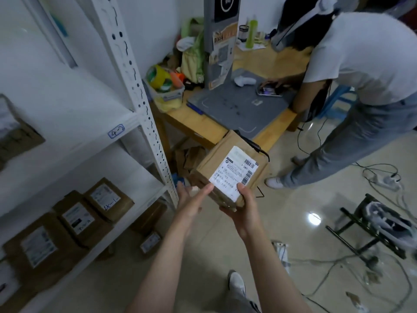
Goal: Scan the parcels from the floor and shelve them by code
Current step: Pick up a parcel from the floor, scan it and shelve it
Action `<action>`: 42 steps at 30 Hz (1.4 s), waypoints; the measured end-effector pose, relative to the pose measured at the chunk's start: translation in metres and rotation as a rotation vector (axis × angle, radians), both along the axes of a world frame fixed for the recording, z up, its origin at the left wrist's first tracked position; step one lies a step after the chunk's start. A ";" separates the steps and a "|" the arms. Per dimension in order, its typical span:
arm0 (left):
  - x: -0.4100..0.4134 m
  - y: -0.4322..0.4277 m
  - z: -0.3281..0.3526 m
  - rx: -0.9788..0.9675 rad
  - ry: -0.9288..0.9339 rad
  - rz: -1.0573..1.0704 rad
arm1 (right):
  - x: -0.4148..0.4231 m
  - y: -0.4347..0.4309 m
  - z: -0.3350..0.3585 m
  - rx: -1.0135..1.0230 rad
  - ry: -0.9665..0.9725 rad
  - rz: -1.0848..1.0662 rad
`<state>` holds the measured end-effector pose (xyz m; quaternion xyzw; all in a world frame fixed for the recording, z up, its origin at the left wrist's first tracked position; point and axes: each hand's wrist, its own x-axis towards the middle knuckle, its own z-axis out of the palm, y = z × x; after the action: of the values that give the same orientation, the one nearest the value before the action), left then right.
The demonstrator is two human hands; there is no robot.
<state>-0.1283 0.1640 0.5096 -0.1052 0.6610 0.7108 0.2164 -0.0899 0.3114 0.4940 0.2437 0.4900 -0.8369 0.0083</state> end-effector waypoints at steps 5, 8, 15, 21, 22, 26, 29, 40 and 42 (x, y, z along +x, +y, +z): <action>-0.021 0.054 0.015 0.179 0.014 0.141 | -0.032 0.068 0.021 0.019 0.091 0.119; -0.036 0.071 0.020 0.238 0.031 0.203 | -0.047 0.105 0.027 0.041 0.082 0.178; -0.071 0.084 0.031 0.183 0.028 0.037 | -0.082 0.144 0.041 0.028 0.123 0.302; -0.121 0.081 0.035 0.084 0.031 0.078 | -0.129 0.139 0.037 0.030 0.066 0.219; -0.131 0.079 0.034 0.080 0.021 0.101 | -0.139 0.137 0.032 0.043 0.029 0.189; -0.166 0.066 0.026 0.061 -0.025 0.186 | -0.186 0.133 0.011 0.346 -0.199 0.019; -0.190 0.054 0.021 0.043 -0.030 0.226 | -0.222 0.138 -0.015 0.729 -0.344 -0.005; -0.223 0.023 0.006 0.048 -0.015 0.407 | -0.289 0.144 -0.076 1.385 -0.620 0.500; -0.220 0.021 0.006 0.046 -0.010 0.414 | -0.292 0.150 -0.082 1.402 -0.606 0.552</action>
<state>-0.3484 0.1852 0.5158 -0.2371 0.6079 0.7545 0.0714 -0.3822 0.4614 0.4117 0.2789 0.9192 -0.2008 0.1922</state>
